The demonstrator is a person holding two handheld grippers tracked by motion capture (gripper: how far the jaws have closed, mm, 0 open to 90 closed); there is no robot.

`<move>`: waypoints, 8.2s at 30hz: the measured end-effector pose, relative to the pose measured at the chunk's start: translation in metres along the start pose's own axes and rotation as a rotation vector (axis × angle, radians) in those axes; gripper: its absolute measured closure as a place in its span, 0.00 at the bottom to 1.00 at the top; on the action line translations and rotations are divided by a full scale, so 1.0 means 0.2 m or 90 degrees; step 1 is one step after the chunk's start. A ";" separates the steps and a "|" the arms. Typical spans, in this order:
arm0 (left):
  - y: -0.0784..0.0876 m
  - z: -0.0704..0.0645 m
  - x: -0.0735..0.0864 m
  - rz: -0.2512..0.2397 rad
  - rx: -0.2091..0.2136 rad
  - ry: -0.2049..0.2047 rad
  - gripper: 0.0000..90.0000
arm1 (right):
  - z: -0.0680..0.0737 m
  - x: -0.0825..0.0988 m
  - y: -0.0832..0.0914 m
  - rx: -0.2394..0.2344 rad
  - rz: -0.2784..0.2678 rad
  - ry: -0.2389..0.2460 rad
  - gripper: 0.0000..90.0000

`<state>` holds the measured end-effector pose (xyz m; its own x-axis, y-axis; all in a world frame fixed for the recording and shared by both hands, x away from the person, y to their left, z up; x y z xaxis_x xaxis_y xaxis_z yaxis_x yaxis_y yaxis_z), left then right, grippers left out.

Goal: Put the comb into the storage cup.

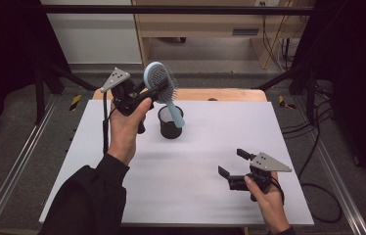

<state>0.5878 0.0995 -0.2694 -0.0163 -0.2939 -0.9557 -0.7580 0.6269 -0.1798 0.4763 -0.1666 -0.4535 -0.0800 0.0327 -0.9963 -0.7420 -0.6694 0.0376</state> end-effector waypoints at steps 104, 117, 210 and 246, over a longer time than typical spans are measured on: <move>-0.22 0.31 0.22 0.034 -0.096 -0.069 0.57 | 0.00 0.02 -0.01 -0.007 0.006 -0.017 0.06; -0.21 0.33 0.25 0.044 -0.102 -0.073 0.57 | 0.00 0.02 -0.01 -0.009 0.006 -0.019 0.06; -0.22 0.33 0.48 0.073 -0.099 -0.069 0.56 | 0.00 0.03 -0.01 -0.013 0.014 -0.019 0.05; -0.20 0.36 0.55 0.051 -0.108 -0.020 0.56 | 0.02 0.05 -0.04 -0.018 0.028 -0.013 0.05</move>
<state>0.6635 0.0940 -0.3833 -0.0626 -0.2244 -0.9725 -0.8540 0.5163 -0.0642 0.4783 -0.1586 -0.4641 -0.1266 0.0181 -0.9918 -0.7187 -0.6908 0.0791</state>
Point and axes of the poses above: each handheld gripper's, and its own axes: y roughly backward along the jaws, x roughly out of its underside, z roughly to its left, the point moved 7 cm from there along -y, roughly forward along the jaws, and after that the axes turned 12 degrees about -z, right-handed, at the moved point
